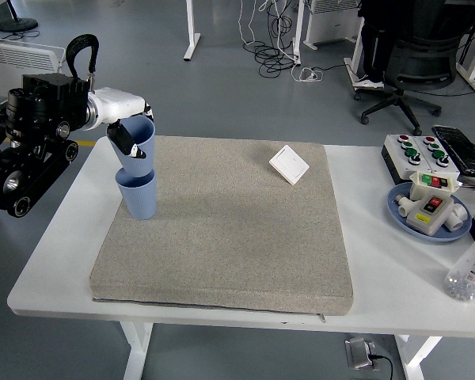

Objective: Push cup pick cup insert cup

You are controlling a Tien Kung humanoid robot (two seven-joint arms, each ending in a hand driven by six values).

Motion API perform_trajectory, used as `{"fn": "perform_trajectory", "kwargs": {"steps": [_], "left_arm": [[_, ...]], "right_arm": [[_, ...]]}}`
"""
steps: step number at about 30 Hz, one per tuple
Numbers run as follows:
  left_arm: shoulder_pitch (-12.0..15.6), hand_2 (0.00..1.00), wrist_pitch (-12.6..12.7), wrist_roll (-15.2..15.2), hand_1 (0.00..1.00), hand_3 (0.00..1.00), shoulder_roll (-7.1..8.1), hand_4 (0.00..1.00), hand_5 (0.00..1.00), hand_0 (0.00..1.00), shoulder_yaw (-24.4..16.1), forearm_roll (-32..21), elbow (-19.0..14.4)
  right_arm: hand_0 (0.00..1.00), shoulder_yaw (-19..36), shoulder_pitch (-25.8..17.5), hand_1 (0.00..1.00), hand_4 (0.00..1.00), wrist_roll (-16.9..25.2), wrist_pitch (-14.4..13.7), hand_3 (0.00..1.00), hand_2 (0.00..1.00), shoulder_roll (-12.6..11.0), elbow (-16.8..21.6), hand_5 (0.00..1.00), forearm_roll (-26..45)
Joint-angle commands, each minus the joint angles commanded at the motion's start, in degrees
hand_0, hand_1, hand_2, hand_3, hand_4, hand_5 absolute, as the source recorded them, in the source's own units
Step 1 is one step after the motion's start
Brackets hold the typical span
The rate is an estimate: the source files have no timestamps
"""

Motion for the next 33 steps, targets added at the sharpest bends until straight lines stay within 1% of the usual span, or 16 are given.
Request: {"fn": "perform_trajectory", "kwargs": {"steps": [9,14,19,30,31,33], "left_arm": [[0.3,0.474,0.8,-1.0,0.463,0.465,-0.89,0.278,0.002,0.442,0.0,0.2,2.7],[0.4,0.477,1.4,-1.5,0.464,0.468,-1.28,0.278,0.002,0.441,0.2,0.7,3.0],[0.6,0.480,1.8,-1.9,0.470,0.470,-1.42,0.275,0.002,0.446,1.2,1.0,3.6],[0.5,0.486,2.4,-2.7,0.476,0.474,-1.63,0.274,0.002,0.448,0.7,1.3,4.8],[0.5,0.563,2.6,-2.9,0.537,0.556,-1.65,0.403,0.002,0.484,0.7,1.0,4.8],[0.6,0.563,2.8,-3.2,0.537,0.556,-1.67,0.403,0.002,0.484,0.7,0.5,4.9]], "right_arm": [[0.752,-0.1,0.2,0.632,0.079,0.0,0.0,0.563,0.637,-0.1,0.0,0.442,0.0],[0.752,0.0,0.2,0.632,0.079,0.0,0.0,0.563,0.637,-0.1,0.0,0.442,-0.2],[0.752,-0.1,0.3,0.632,0.080,0.0,0.0,0.563,0.637,-0.1,0.0,0.443,-0.1],[0.752,-0.2,0.5,0.632,0.080,0.1,0.0,0.563,0.637,-0.2,0.0,0.442,-0.1],[0.752,-0.2,0.5,0.632,0.080,0.1,0.0,0.563,0.637,-0.2,0.0,0.443,-0.1],[0.752,-0.2,0.5,0.632,0.080,0.1,0.0,0.563,0.637,-0.2,0.0,0.443,-0.2]]}}
